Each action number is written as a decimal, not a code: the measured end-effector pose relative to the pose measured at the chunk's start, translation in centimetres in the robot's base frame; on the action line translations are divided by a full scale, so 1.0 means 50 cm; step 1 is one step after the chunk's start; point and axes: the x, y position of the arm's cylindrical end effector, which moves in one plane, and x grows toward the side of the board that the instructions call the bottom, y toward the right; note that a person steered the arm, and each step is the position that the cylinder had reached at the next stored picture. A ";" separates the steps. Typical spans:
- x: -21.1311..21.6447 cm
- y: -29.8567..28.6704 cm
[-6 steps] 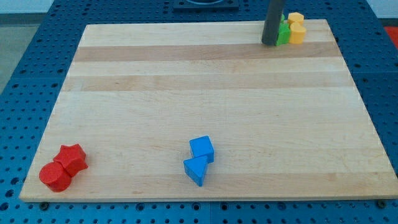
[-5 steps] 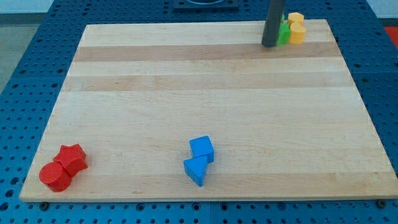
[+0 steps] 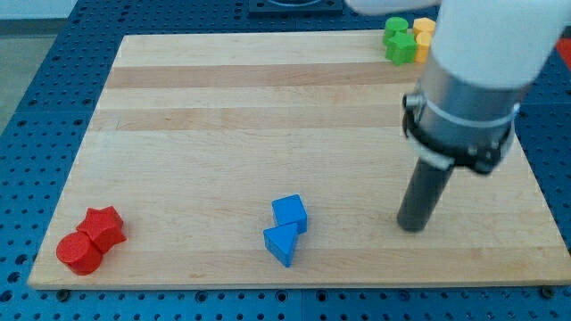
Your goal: Separate the blue triangle and the blue cube
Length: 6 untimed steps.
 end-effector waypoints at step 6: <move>0.069 -0.322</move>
